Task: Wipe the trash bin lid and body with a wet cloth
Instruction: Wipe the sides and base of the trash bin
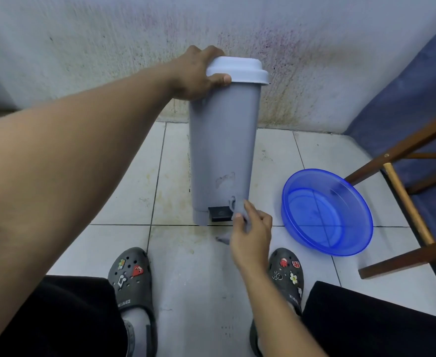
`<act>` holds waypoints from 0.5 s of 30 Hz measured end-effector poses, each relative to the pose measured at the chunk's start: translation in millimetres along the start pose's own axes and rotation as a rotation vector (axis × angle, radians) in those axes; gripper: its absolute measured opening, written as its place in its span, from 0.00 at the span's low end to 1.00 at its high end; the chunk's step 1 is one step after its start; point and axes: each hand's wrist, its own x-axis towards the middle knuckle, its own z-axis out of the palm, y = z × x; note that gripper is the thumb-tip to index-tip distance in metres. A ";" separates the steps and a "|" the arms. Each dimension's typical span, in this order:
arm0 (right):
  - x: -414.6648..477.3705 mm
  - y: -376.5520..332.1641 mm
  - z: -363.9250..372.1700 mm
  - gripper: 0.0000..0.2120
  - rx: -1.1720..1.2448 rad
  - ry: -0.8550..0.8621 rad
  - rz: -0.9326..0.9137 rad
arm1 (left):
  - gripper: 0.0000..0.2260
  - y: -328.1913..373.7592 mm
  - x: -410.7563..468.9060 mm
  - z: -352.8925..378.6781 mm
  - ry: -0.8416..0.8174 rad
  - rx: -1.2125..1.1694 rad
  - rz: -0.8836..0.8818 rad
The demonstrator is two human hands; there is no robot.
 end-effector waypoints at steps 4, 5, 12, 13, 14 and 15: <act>-35.1 -0.5 40.2 0.18 -0.218 0.006 -0.202 | 0.31 -0.8 0.8 -1.1 0.005 0.006 0.001; -38.5 -2.8 47.0 0.19 -0.247 -0.017 -0.219 | 0.31 -1.7 0.2 -1.5 0.005 0.009 0.003; -18.9 9.1 11.8 0.15 -0.229 0.155 -0.142 | 0.31 -5.4 -0.6 -0.5 0.005 0.010 0.011; -13.1 10.1 2.1 0.15 -0.256 0.176 -0.119 | 0.32 -4.9 0.0 0.0 0.009 0.008 0.012; -8.4 7.9 -5.3 0.15 -0.295 0.184 -0.125 | 0.32 -4.3 0.8 0.2 0.011 0.008 0.012; -5.4 4.1 -9.8 0.14 -0.353 0.175 -0.166 | 0.32 -3.9 1.2 0.3 0.010 0.009 0.012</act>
